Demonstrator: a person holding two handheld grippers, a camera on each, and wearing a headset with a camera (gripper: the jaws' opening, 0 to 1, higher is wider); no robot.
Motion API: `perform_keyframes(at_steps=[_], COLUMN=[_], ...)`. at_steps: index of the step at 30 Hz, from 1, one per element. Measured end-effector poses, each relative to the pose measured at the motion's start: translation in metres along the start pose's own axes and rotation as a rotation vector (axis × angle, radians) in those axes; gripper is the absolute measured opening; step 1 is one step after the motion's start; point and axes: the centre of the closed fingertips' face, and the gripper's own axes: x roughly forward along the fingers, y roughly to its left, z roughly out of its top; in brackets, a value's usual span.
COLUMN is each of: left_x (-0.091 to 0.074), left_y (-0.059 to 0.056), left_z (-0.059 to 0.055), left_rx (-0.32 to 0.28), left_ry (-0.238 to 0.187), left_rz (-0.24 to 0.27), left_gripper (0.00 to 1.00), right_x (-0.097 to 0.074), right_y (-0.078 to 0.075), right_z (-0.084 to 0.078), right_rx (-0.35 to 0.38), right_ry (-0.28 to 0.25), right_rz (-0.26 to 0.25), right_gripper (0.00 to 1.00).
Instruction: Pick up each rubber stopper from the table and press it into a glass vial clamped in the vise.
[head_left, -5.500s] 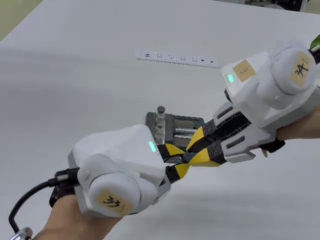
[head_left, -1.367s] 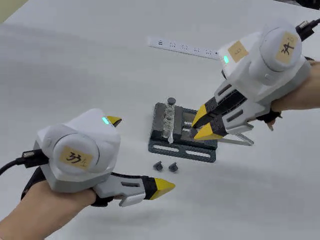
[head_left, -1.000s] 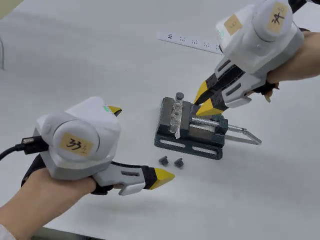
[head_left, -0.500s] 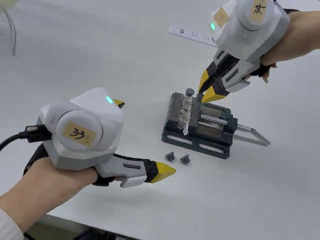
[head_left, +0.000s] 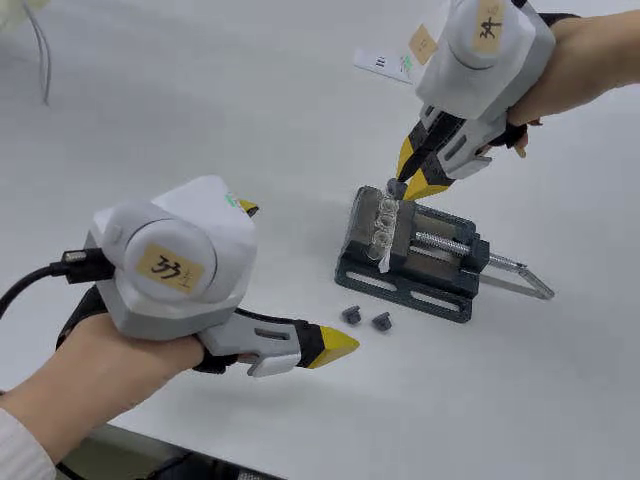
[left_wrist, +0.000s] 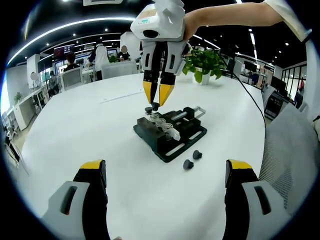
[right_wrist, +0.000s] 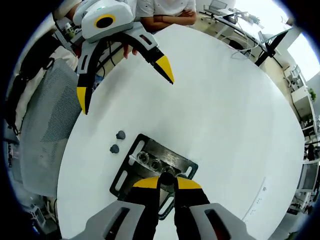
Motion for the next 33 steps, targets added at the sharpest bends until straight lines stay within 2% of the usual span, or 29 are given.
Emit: perform_keyframes(at_steps=[15,33], left_x=[0.002,0.001], left_y=[0.002,0.003], left_z=[-0.004,-0.01], left_rx=[-0.005,-0.023], left_ry=[0.01,0.013], left_rz=[-0.003,-0.001], left_gripper=[0.99,0.98], right_x=[0.013,0.015], right_y=[-0.002,-0.002], right_z=[-0.005,-0.005], right_rx=[-0.034,-0.067], right_ry=[0.04,0.061], right_rz=[0.031,0.063], right_gripper=[0.05,0.05])
